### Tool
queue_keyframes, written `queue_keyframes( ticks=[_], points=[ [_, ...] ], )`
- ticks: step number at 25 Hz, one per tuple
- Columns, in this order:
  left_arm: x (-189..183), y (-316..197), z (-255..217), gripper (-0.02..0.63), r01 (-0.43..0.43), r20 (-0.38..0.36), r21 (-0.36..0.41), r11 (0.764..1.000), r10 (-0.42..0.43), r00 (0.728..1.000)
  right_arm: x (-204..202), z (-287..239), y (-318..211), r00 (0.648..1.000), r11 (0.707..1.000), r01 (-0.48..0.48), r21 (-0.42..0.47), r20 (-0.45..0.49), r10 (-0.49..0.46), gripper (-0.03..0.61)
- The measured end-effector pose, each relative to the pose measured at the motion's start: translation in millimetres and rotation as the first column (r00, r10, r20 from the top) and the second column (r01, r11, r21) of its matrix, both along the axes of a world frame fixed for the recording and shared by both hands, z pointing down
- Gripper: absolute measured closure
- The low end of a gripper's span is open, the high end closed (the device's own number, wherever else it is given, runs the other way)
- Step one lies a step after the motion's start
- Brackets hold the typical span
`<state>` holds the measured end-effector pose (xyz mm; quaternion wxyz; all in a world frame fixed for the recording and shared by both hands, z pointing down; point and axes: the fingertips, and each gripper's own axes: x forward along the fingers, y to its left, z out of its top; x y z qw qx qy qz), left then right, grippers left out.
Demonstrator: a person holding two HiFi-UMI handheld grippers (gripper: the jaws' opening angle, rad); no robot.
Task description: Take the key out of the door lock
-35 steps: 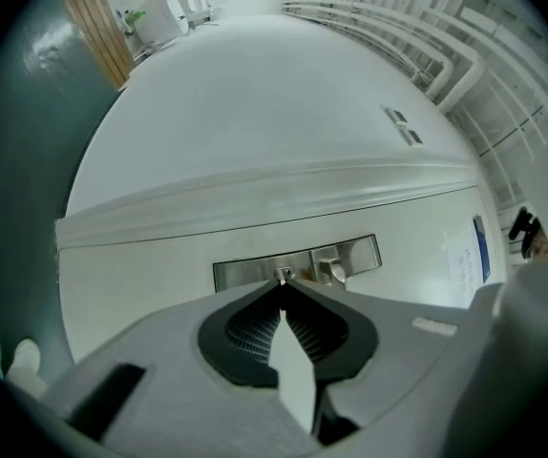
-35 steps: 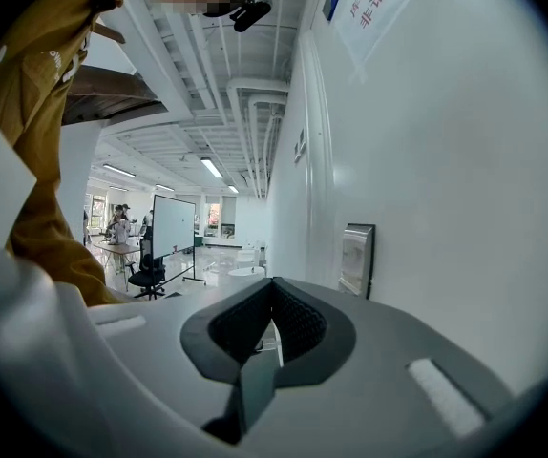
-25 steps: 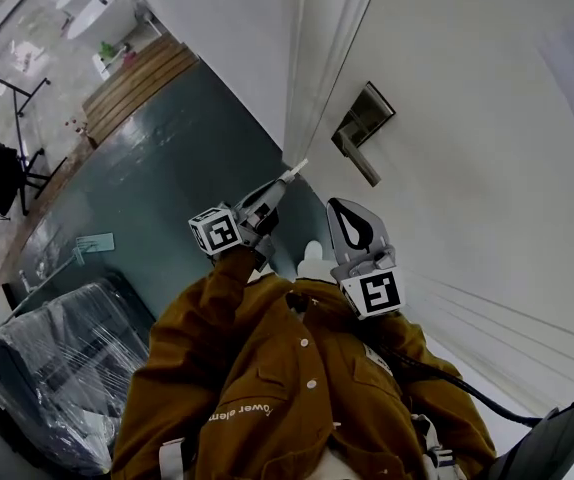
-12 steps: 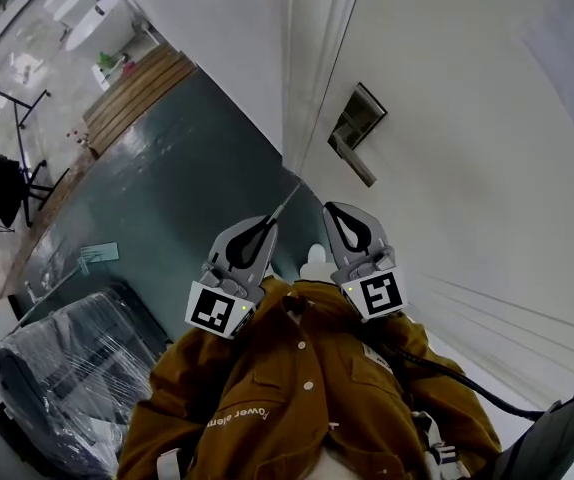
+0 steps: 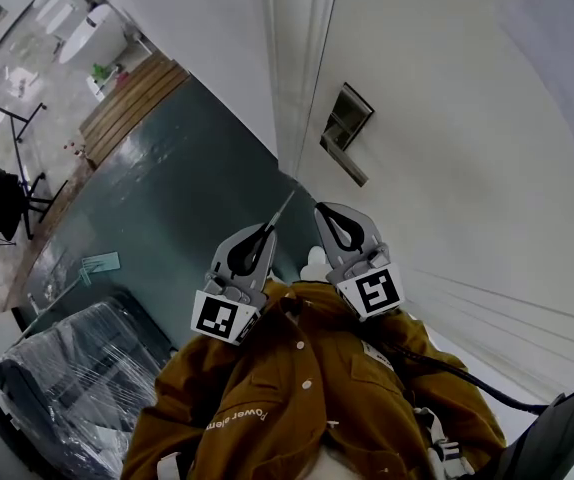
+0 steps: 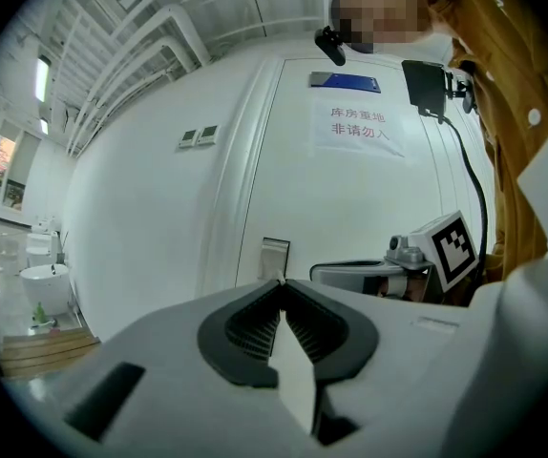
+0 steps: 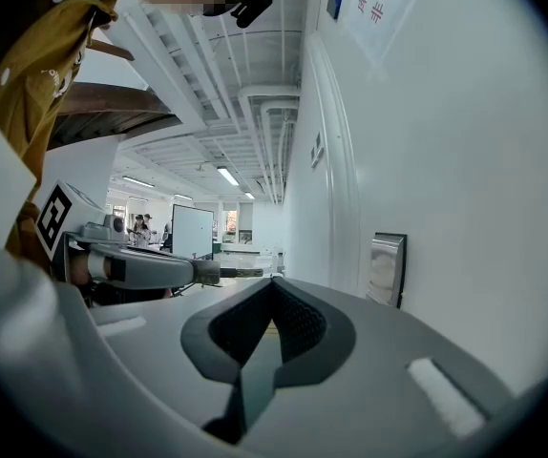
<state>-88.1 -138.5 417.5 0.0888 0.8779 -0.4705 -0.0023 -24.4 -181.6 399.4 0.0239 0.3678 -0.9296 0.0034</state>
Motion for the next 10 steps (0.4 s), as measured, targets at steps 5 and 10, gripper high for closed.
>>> queue_keyframes(
  ticks=[5,10],
  points=[
    [1.6,-1.9,-1.3,0.594,-0.005,0.005,0.003,1.000,0.005,1.000,-0.5,-1.7,-1.1,1.000,1.000,-0.001,0.005,0.003,0.001,0.572],
    [0.7,-3.3,-6.5,0.594,-0.008,0.016,0.015,1.000,0.008,1.000,-2.2,-6.7,-1.6,1.000,1.000,-0.001,0.009,0.003,0.001,0.572]
  ],
)
